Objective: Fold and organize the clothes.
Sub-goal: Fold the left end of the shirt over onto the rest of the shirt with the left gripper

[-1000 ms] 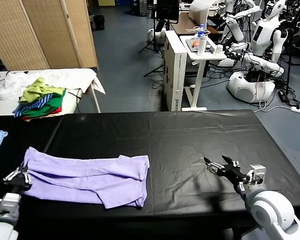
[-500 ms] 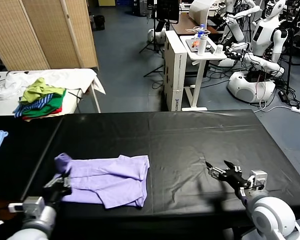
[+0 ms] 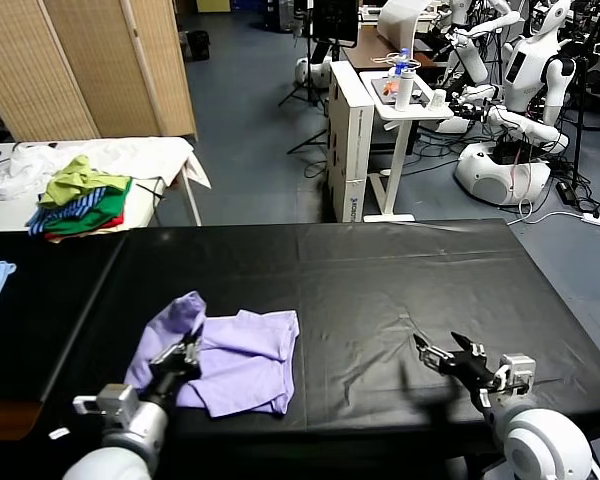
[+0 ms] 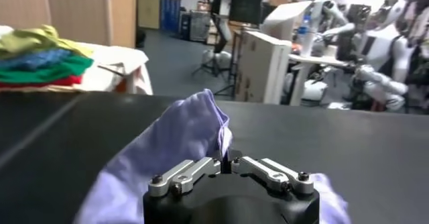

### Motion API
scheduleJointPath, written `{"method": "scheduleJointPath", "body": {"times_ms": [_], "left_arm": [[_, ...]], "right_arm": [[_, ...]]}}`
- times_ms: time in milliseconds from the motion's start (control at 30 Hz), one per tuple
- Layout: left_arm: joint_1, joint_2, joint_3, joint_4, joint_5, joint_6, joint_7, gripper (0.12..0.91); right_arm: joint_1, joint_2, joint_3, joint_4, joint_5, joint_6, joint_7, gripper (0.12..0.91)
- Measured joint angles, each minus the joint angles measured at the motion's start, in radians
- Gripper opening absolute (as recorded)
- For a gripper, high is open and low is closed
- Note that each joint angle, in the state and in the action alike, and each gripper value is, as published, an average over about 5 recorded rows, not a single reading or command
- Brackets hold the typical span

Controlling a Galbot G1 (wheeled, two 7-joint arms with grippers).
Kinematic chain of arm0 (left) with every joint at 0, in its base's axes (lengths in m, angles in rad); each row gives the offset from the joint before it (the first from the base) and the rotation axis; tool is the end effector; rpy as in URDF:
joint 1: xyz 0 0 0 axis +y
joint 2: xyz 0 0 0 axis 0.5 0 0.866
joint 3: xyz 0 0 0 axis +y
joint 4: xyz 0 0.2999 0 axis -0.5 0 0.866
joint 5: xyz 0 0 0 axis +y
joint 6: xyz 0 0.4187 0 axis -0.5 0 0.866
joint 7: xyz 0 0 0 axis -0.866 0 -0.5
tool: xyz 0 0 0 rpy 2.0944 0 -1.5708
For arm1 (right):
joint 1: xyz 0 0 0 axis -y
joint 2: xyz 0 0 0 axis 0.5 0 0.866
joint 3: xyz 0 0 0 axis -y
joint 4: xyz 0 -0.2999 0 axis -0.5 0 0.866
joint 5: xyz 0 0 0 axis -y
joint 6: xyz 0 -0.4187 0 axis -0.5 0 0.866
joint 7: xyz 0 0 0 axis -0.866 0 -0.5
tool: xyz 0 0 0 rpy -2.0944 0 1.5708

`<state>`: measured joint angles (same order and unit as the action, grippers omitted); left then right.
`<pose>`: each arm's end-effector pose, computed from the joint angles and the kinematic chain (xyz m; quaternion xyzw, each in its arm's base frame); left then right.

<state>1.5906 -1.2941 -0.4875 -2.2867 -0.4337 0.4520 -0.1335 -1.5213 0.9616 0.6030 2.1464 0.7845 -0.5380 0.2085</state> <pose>0.2561 -0.0041 -0.1866 -0.0686 -0.9806 0.0749 0.1674 0.2918 -0.0640 -0.1982 0.0551 -0.9639 -0.0412 0.2572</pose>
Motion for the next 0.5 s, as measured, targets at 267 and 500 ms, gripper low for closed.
{"method": "scheduleJointPath", "body": {"times_ms": [267,500], "left_arm": [[-0.029,-0.006,0.112,0.008,-0.001,0.004,-0.003,0.182],[-0.055,-0.016,0.174,0.023,-0.004,0.008,-0.007,0.182]], "right_arm": [[-0.033,0.016,0.014,-0.002,-0.023,0.001,-0.003,0.907],[-0.043,0.025,0.013,-0.004,-0.037,0.002,-0.003,0.907]]}}
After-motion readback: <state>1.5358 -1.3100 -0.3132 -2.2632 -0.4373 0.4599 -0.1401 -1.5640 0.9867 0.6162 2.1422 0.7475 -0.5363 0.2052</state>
